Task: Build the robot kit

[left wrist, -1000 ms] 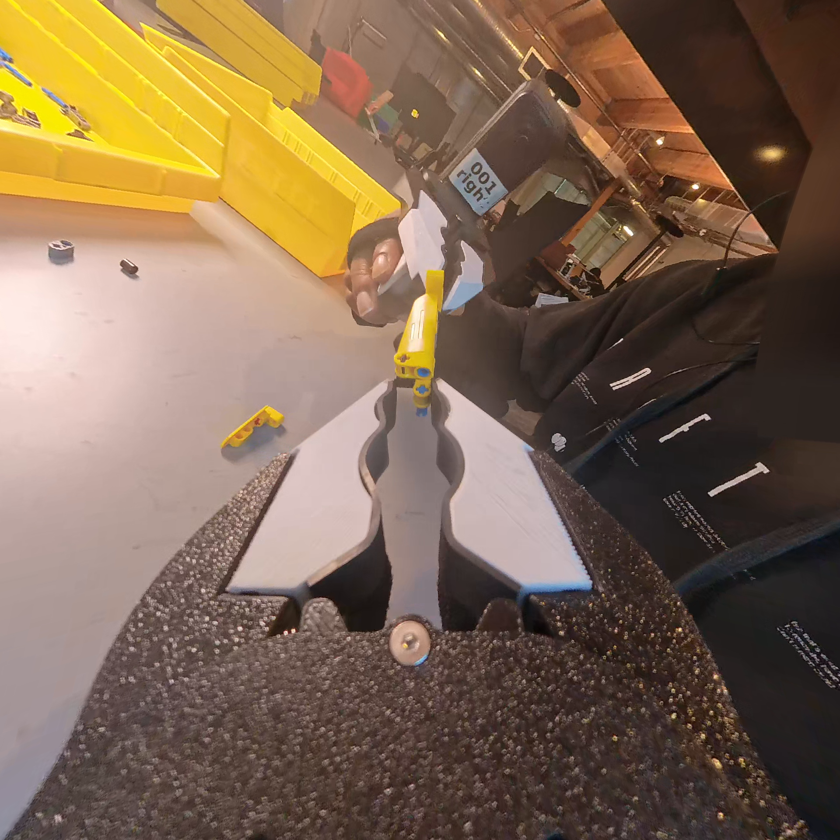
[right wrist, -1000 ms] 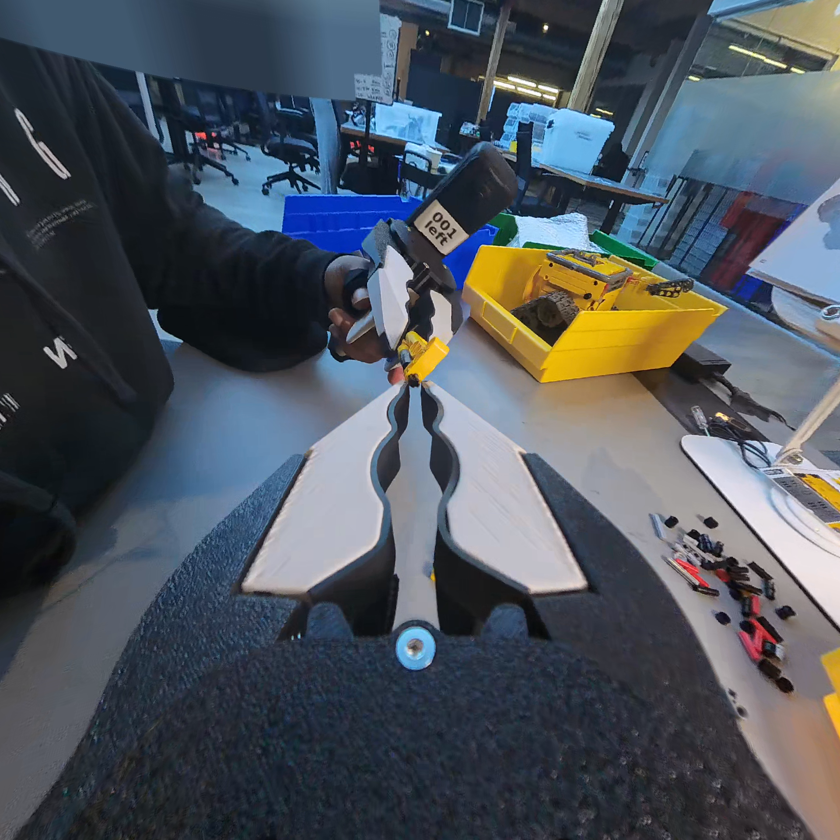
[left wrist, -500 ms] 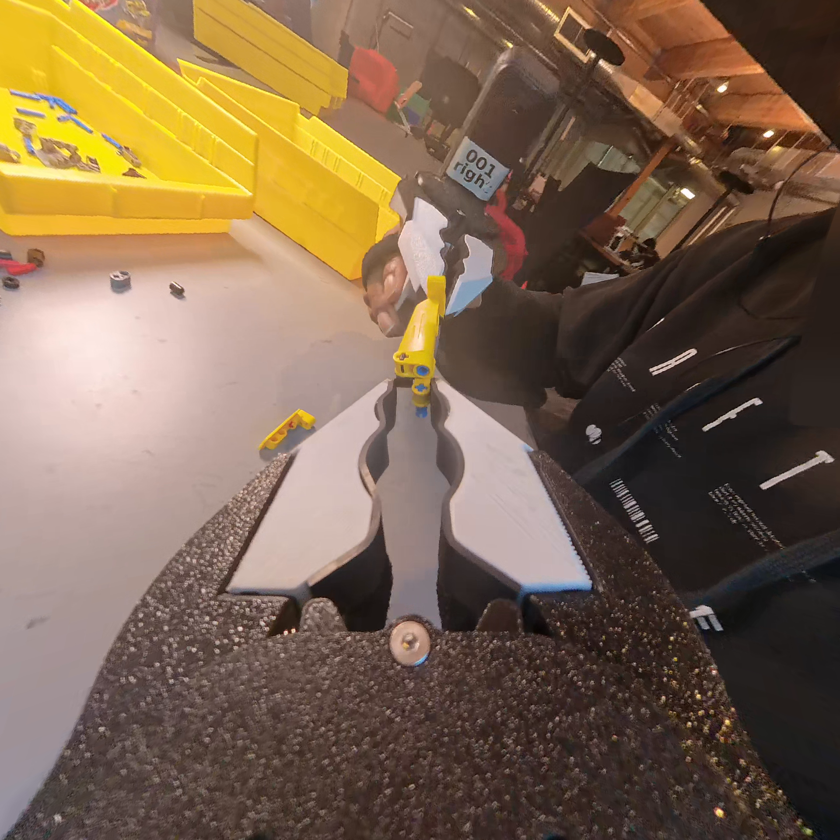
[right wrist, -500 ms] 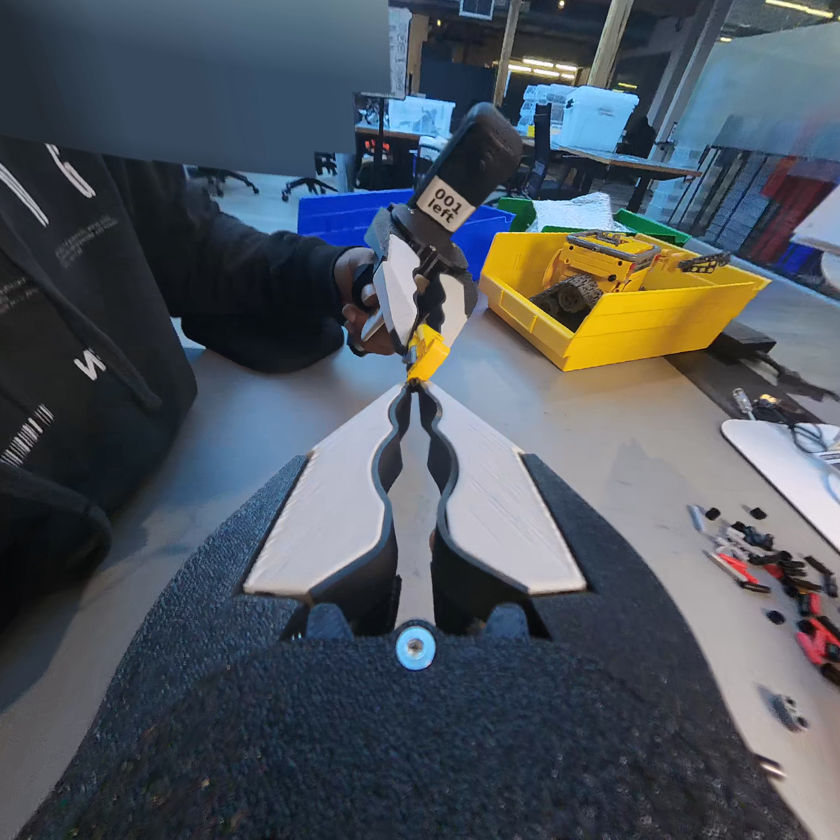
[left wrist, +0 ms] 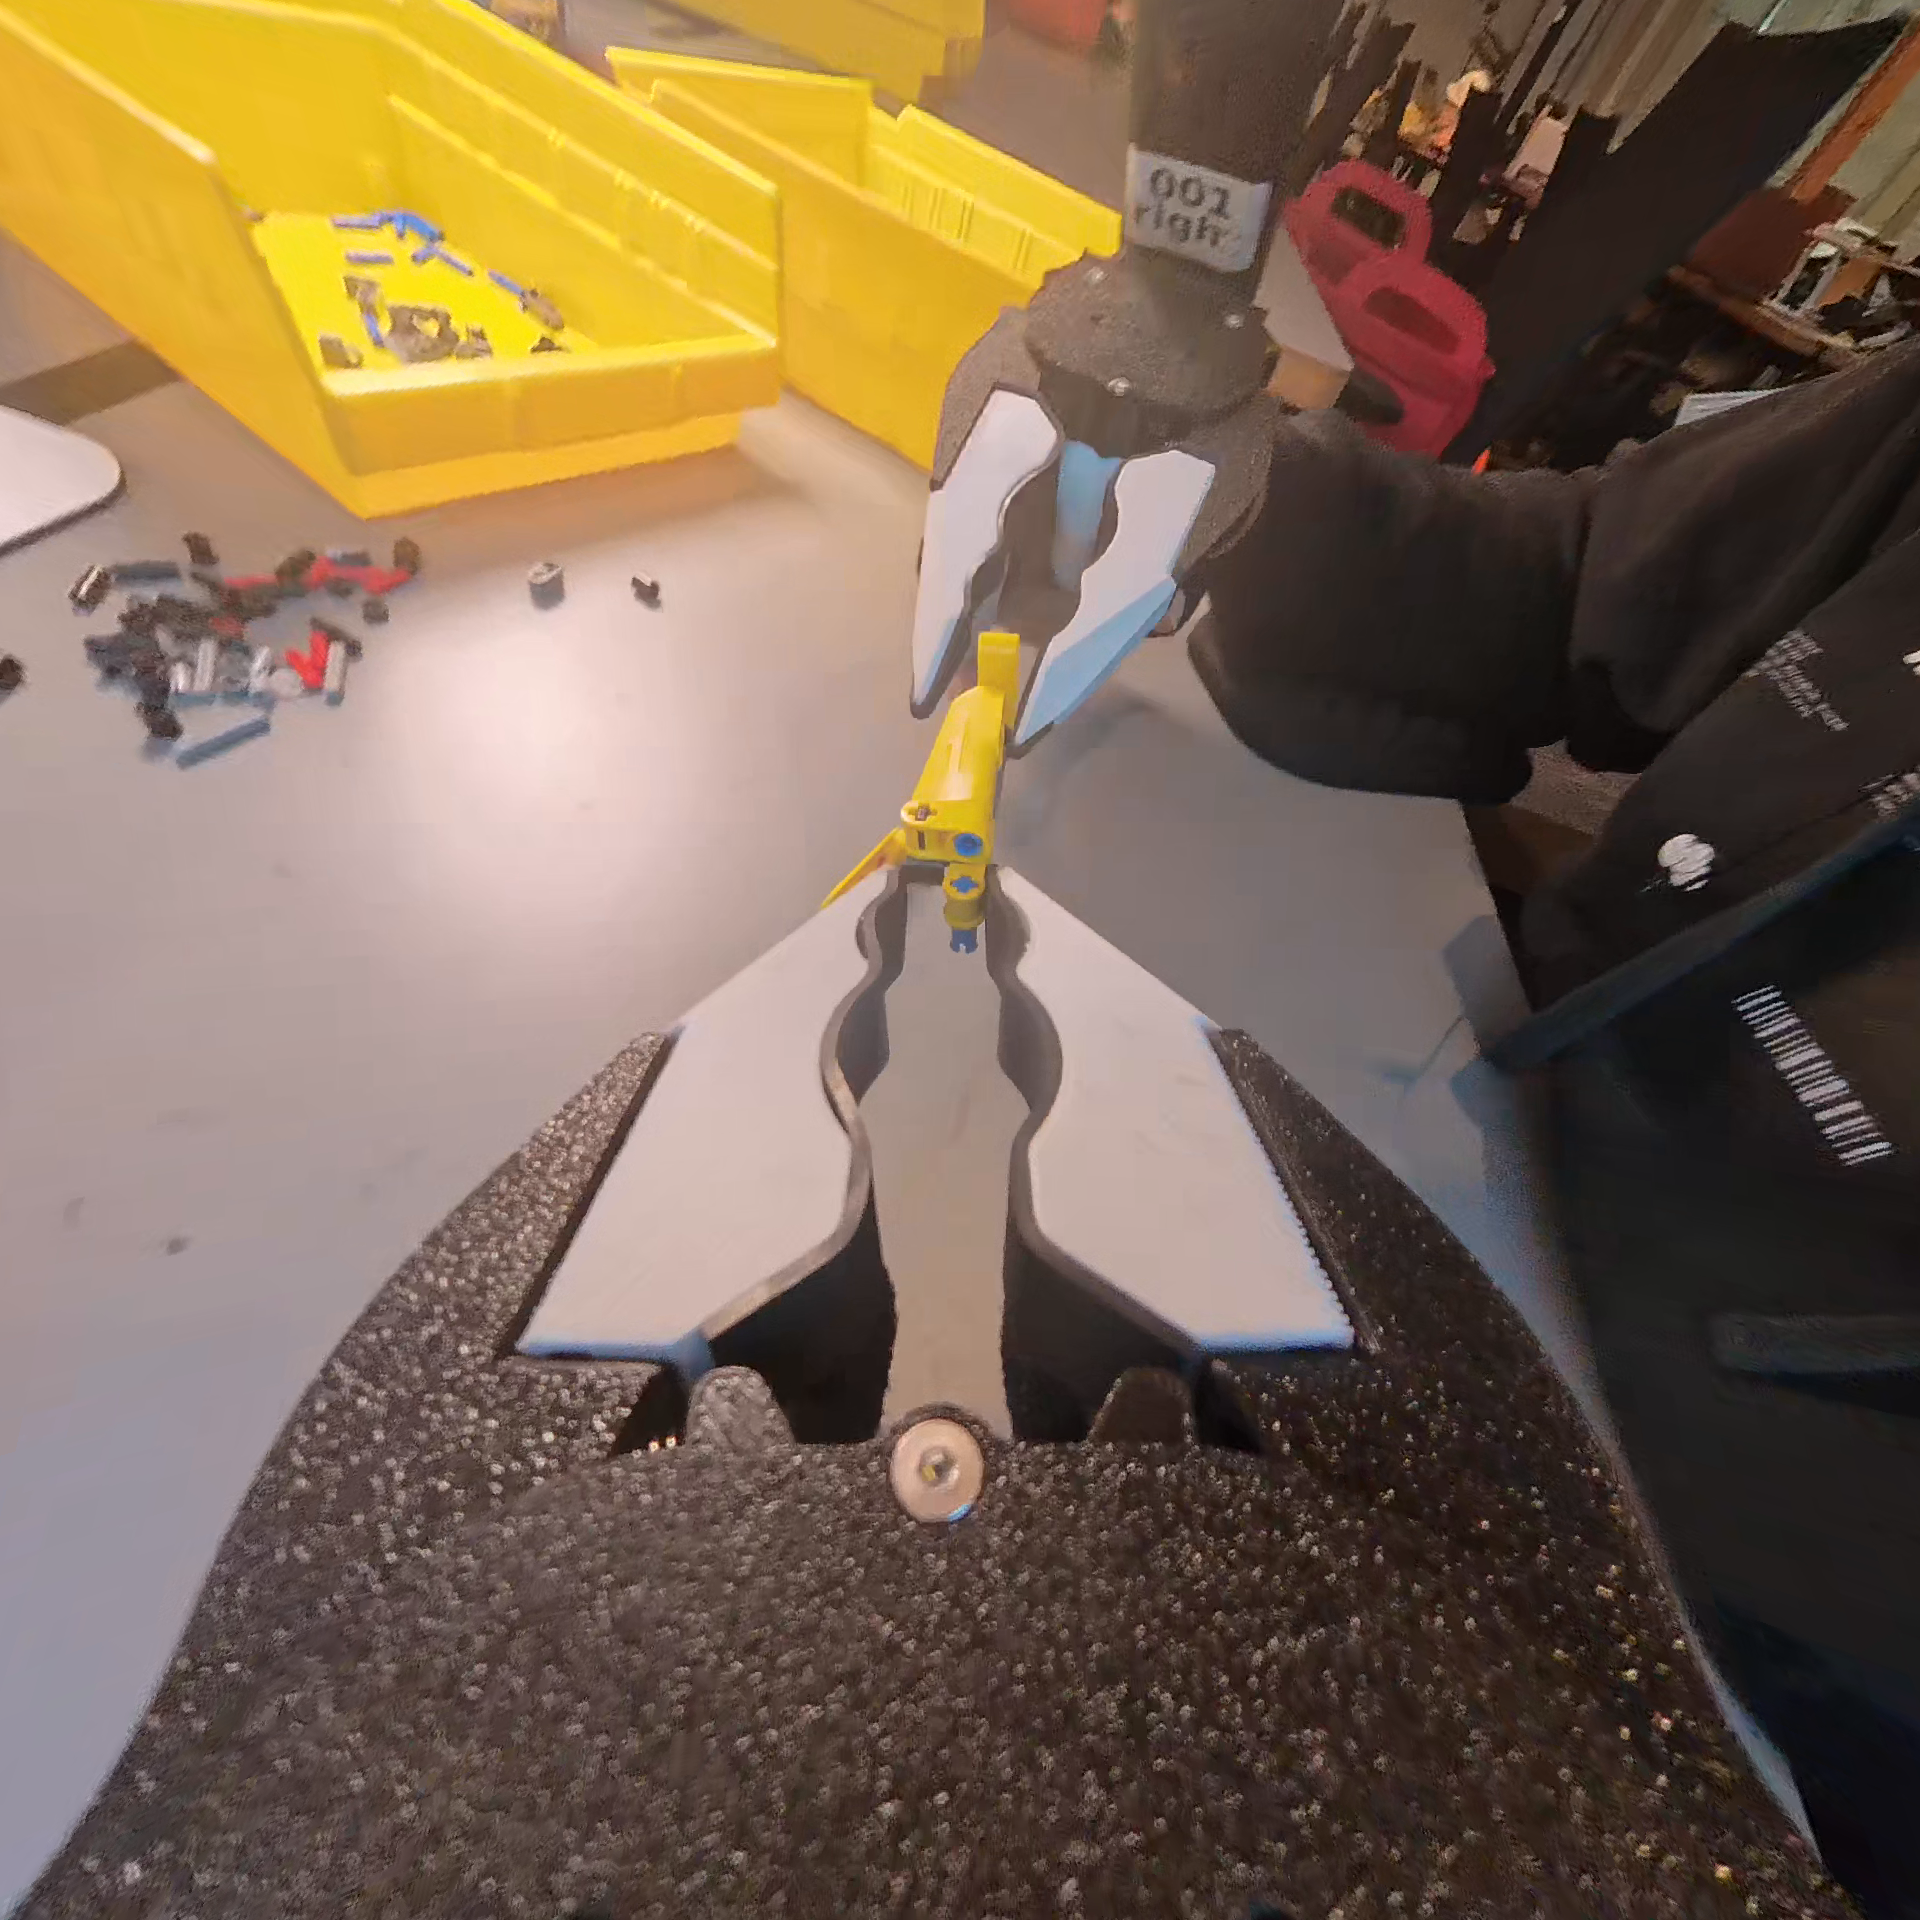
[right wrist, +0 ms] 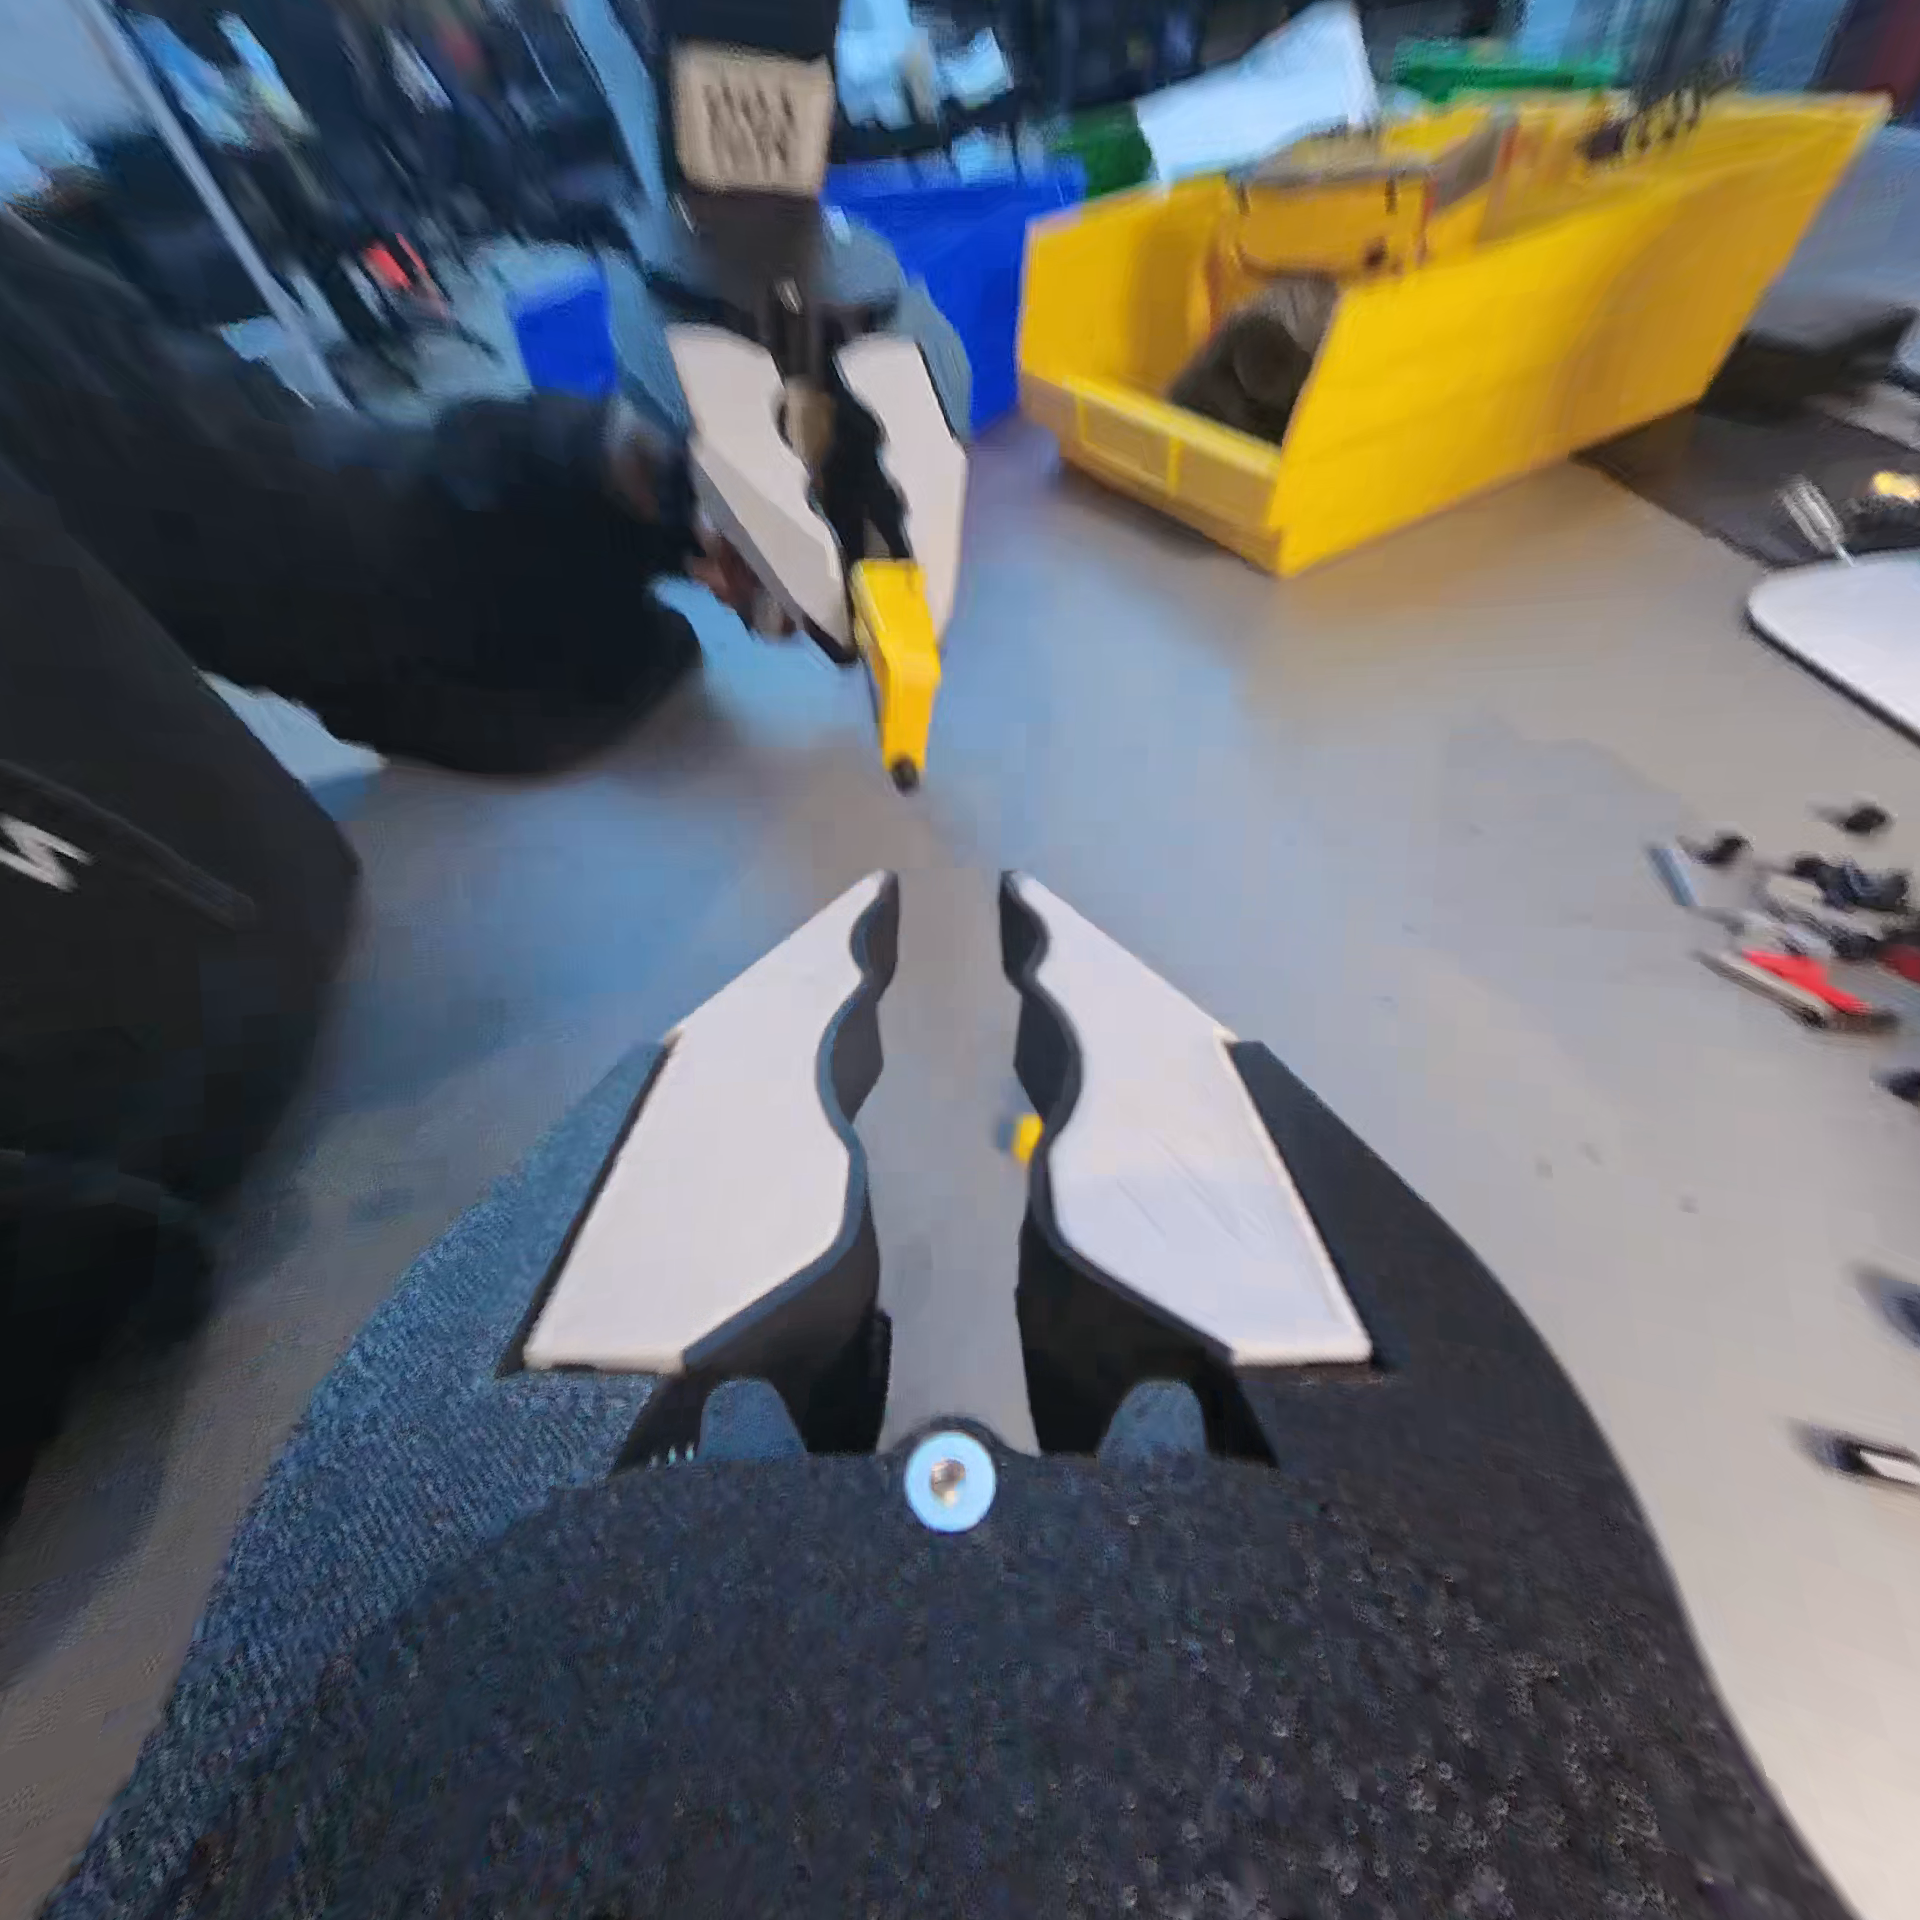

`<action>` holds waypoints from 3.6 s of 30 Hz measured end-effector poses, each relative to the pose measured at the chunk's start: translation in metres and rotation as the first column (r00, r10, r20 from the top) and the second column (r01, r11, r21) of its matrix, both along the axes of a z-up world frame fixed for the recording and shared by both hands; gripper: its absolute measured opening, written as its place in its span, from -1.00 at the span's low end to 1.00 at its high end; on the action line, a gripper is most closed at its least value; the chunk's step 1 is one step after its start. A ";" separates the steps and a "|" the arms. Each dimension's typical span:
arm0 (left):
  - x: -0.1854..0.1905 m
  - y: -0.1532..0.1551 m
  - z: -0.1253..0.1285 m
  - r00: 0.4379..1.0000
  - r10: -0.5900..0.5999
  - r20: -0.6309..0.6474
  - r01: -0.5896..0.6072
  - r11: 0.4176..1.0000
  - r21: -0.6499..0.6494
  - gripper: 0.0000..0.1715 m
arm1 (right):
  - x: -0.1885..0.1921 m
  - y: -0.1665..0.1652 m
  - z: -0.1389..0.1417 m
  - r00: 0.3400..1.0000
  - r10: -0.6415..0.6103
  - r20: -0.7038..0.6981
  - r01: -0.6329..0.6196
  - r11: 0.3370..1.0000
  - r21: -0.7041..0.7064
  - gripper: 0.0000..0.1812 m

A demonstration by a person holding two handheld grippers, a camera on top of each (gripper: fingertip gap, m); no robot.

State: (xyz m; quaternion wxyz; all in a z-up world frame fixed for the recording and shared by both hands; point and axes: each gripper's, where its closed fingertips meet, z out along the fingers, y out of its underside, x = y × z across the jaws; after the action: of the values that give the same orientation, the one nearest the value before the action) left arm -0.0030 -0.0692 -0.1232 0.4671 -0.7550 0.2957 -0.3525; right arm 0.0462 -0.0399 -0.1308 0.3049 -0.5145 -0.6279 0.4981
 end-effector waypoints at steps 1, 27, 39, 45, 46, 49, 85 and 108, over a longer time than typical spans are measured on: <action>-0.005 0.003 -0.007 1.000 0.009 -0.016 -0.010 1.000 -0.019 -0.84 | 0.004 0.009 -0.019 0.995 -0.024 0.092 0.017 0.997 0.080 -0.75; -0.017 -0.001 -0.087 0.896 -0.042 -0.441 0.016 0.998 -0.063 -0.72 | 0.016 0.015 -0.076 0.903 -0.099 0.418 -0.017 0.964 0.265 -0.93; 0.001 0.008 -0.088 0.855 -0.048 -0.516 0.065 0.998 0.014 -0.77 | 0.012 0.013 -0.074 0.903 -0.083 0.422 0.003 0.983 0.186 -0.92; 0.013 0.003 -0.085 0.771 -0.020 -0.636 0.178 0.966 0.185 -0.77 | 0.011 0.004 -0.077 0.888 -0.048 0.457 -0.037 0.984 0.175 -0.92; 0.015 0.003 -0.085 0.765 -0.018 -0.644 0.190 0.961 0.199 -0.77 | 0.010 0.003 -0.077 0.886 -0.046 0.460 -0.045 0.982 0.185 -0.92; 0.019 0.001 -0.086 0.752 -0.021 -0.659 0.209 0.956 0.208 -0.77 | 0.004 -0.002 -0.078 0.885 -0.034 0.464 -0.072 0.975 0.209 -0.92; 0.022 0.006 -0.087 0.794 -0.124 -0.596 0.276 0.946 0.170 -0.77 | 0.013 -0.010 -0.082 0.847 0.198 0.493 -0.341 0.914 0.219 -0.83; 0.026 0.004 -0.086 0.797 -0.100 -0.596 0.273 0.939 0.208 -0.77 | 0.014 -0.009 -0.082 0.872 0.198 0.447 -0.321 0.922 0.217 -0.83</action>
State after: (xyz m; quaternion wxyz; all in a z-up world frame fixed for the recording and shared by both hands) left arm 0.0227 -0.0649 -0.2093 0.4213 -0.7177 0.5442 -0.1060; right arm 0.0602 -0.0489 -0.2124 0.1639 -0.4698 -0.8070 0.3181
